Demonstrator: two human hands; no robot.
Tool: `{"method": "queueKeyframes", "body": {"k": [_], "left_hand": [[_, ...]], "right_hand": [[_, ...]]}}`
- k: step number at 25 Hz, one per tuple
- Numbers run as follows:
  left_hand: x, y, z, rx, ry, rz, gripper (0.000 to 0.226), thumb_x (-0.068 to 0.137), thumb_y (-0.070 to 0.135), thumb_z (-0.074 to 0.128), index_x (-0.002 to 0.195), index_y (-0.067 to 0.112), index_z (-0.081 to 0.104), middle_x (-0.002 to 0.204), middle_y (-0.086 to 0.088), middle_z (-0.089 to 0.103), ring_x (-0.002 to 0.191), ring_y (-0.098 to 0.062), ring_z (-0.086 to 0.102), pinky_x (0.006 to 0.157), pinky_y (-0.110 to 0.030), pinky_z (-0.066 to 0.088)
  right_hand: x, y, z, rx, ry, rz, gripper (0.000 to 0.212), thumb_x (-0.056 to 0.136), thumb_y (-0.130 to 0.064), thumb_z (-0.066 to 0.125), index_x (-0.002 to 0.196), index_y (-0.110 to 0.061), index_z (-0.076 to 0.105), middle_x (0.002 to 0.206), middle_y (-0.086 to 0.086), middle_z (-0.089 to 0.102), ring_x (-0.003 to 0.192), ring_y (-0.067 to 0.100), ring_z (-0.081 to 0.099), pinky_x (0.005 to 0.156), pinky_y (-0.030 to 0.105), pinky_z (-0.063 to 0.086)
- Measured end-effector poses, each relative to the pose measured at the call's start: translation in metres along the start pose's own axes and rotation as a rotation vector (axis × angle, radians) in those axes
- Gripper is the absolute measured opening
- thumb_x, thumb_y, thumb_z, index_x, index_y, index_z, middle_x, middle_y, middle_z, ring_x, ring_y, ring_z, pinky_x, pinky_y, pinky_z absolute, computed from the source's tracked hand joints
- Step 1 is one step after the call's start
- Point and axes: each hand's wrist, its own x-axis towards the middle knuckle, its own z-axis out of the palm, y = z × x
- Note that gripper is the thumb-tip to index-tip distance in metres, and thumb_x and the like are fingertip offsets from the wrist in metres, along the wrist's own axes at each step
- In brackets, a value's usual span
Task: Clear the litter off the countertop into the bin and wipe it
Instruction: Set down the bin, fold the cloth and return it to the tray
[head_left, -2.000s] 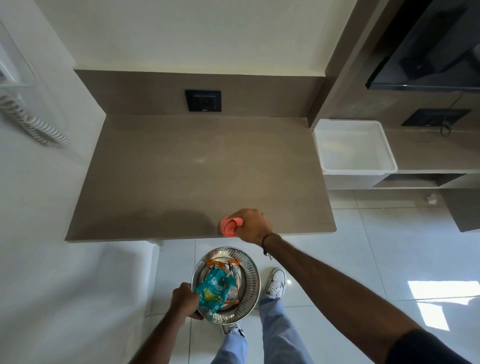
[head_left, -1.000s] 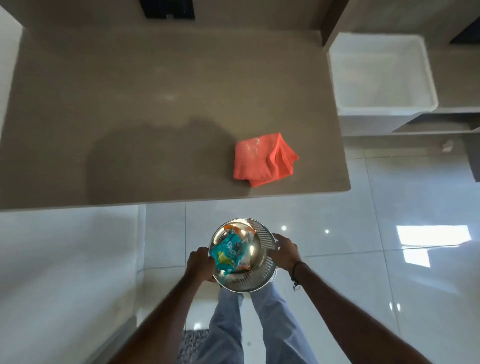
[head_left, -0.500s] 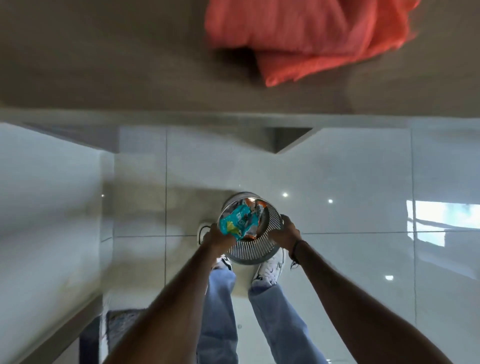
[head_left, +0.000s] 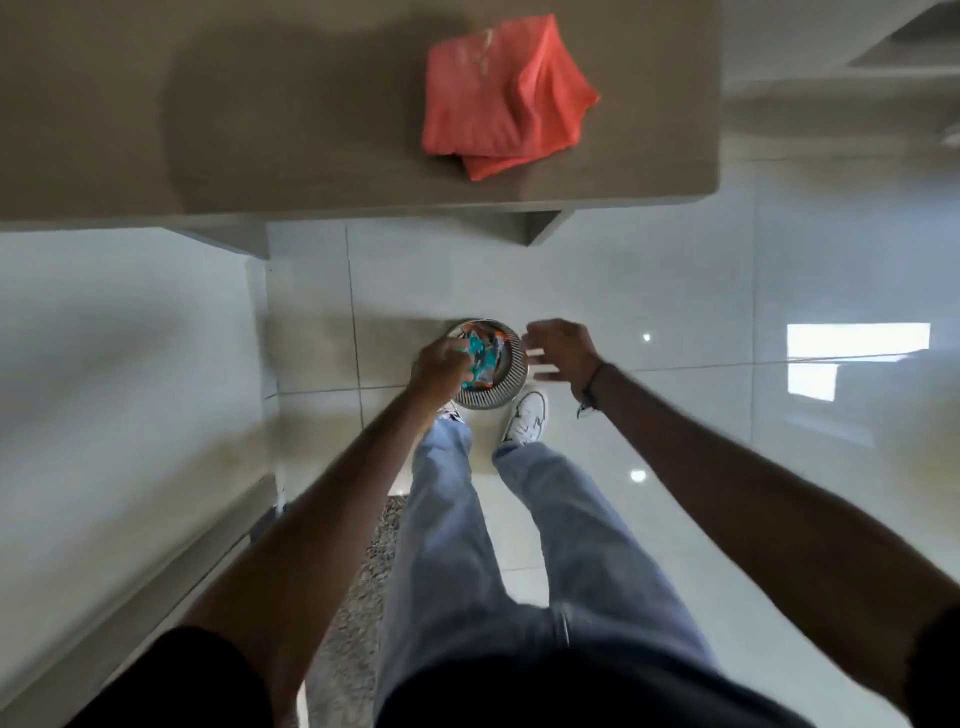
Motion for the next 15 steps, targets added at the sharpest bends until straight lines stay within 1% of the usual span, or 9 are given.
{"method": "queueKeyframes", "body": {"k": [2,4,6,8,9,11,12,14,15], "left_hand": [[-0.037,0.036,-0.017,-0.100,-0.006,0.088,0.031,0.098,0.005,0.058,0.127,0.001,0.065,0.124,-0.027,0.071,0.105,-0.040,0.072,0.087,-0.043,0.058],[-0.065,0.074,-0.034,-0.147,-0.005,0.217,0.028,0.100,0.002,0.054,0.126,-0.001,0.064,0.121,-0.026,0.072,0.102,-0.038,0.071,0.089,-0.041,0.059],[-0.085,0.111,-0.047,-0.203,-0.004,0.353,0.024,0.103,0.002,0.049,0.120,-0.003,0.064,0.111,-0.026,0.073,0.089,-0.032,0.069,0.076,-0.032,0.056],[-0.094,0.147,-0.059,-0.234,0.098,0.489,0.019,0.103,0.003,0.050,0.113,0.001,0.066,0.100,-0.024,0.073,0.077,-0.029,0.068,0.069,-0.031,0.052],[-0.092,0.165,-0.064,-0.230,0.215,0.545,0.017,0.102,0.003,0.052,0.112,0.002,0.065,0.099,-0.024,0.073,0.078,-0.029,0.068,0.071,-0.033,0.052],[-0.078,0.195,-0.075,-0.161,0.470,0.575,0.020,0.098,0.004,0.058,0.116,-0.003,0.064,0.103,-0.027,0.073,0.090,-0.031,0.069,0.082,-0.039,0.053],[-0.068,0.208,-0.078,-0.089,0.529,0.556,0.024,0.097,0.006,0.060,0.116,-0.007,0.065,0.105,-0.029,0.073,0.095,-0.034,0.070,0.088,-0.042,0.054],[-0.051,0.230,-0.075,0.021,0.477,0.478,0.026,0.098,0.011,0.059,0.108,-0.011,0.068,0.104,-0.033,0.073,0.100,-0.042,0.071,0.089,-0.052,0.056],[-0.047,0.239,-0.068,0.026,0.434,0.451,0.029,0.097,0.012,0.055,0.105,-0.011,0.070,0.103,-0.035,0.073,0.099,-0.045,0.072,0.087,-0.054,0.056]], "right_hand": [[-0.046,-0.037,-0.003,-0.022,-0.009,-0.121,0.011,0.088,-0.014,0.064,0.097,-0.020,0.067,0.093,0.009,0.070,0.080,0.023,0.064,0.064,0.026,0.052],[-0.082,-0.076,-0.007,-0.049,-0.006,-0.235,0.011,0.090,-0.017,0.062,0.099,-0.017,0.069,0.091,0.007,0.073,0.075,0.020,0.066,0.064,0.027,0.052],[-0.105,-0.112,-0.014,-0.039,-0.008,-0.331,0.011,0.089,-0.017,0.060,0.094,-0.014,0.069,0.088,0.006,0.075,0.070,0.017,0.068,0.064,0.029,0.052],[-0.118,-0.145,-0.019,-0.008,0.096,-0.471,0.006,0.083,-0.017,0.062,0.082,-0.016,0.067,0.081,0.008,0.074,0.066,0.016,0.065,0.061,0.029,0.050],[-0.121,-0.162,-0.022,-0.009,0.218,-0.556,0.004,0.079,-0.020,0.064,0.076,-0.020,0.064,0.078,0.006,0.073,0.067,0.016,0.063,0.061,0.030,0.048],[-0.118,-0.190,-0.027,-0.076,0.442,-0.652,0.011,0.074,-0.030,0.069,0.078,-0.024,0.061,0.079,0.000,0.070,0.075,0.019,0.063,0.070,0.034,0.051],[-0.114,-0.203,-0.027,-0.158,0.465,-0.657,0.022,0.074,-0.036,0.071,0.090,-0.023,0.063,0.087,0.002,0.072,0.082,0.022,0.065,0.077,0.036,0.053],[-0.098,-0.225,-0.024,-0.390,0.384,-0.636,0.046,0.076,-0.043,0.074,0.107,-0.010,0.065,0.103,0.014,0.071,0.090,0.027,0.065,0.083,0.038,0.052],[-0.089,-0.234,-0.022,-0.482,0.344,-0.622,0.049,0.076,-0.045,0.075,0.105,-0.006,0.066,0.103,0.017,0.071,0.089,0.027,0.065,0.081,0.036,0.052]]}}
